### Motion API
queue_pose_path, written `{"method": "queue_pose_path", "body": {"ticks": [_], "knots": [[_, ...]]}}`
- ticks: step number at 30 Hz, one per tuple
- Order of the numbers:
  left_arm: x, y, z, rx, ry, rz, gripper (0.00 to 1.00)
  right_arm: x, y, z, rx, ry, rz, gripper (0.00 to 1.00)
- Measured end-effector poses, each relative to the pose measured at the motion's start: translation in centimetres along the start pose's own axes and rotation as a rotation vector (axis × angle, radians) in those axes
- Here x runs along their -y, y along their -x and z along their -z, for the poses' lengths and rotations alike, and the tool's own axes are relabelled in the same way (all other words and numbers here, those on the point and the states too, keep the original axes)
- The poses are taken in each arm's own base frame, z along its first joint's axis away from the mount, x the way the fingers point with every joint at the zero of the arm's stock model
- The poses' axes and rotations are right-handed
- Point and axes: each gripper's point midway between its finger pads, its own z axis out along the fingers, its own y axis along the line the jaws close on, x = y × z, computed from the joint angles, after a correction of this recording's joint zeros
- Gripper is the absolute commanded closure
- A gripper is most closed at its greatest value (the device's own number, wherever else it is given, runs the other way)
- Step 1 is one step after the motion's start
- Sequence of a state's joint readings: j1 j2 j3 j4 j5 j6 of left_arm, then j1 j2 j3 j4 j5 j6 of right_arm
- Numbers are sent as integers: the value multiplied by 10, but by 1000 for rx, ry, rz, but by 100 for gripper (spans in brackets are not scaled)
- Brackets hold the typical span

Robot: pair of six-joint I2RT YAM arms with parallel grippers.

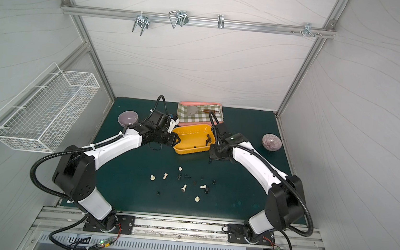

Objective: Put the chess pieces into the storage box
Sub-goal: Pick up the chess piece at the center of the board, then place the chess piece in the storage box.

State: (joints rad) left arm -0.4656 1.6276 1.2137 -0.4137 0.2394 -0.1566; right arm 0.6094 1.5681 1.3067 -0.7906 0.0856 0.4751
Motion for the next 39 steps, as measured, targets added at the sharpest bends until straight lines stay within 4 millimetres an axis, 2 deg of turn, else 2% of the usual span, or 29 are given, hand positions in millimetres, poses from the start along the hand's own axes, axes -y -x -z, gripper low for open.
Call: {"method": "queue_pose_path", "body": {"ticks": [6,12,19,22,26,30,34,39], "knots": [[-3,-6,1,-10,13,-5,67,-45,70,-18,52,79,72,93],[-6,-9,12,7,25,-7,67,-79,119,-37,86,145,125,93],[-10,-21,18,5,38,3,67,-92,161,-53,137,183,146,93],[-12,-25,20,5,46,6,67,-84,171,-64,135,184,130,93],[-15,-28,22,6,57,8,67,-66,175,-77,115,171,99,92],[-17,-26,25,17,66,12,67,-53,178,-82,108,161,78,92],[-19,-25,26,20,68,14,67,-50,179,-82,108,164,71,90],[-19,-25,27,21,69,15,67,-51,179,-82,104,172,74,80]]}}
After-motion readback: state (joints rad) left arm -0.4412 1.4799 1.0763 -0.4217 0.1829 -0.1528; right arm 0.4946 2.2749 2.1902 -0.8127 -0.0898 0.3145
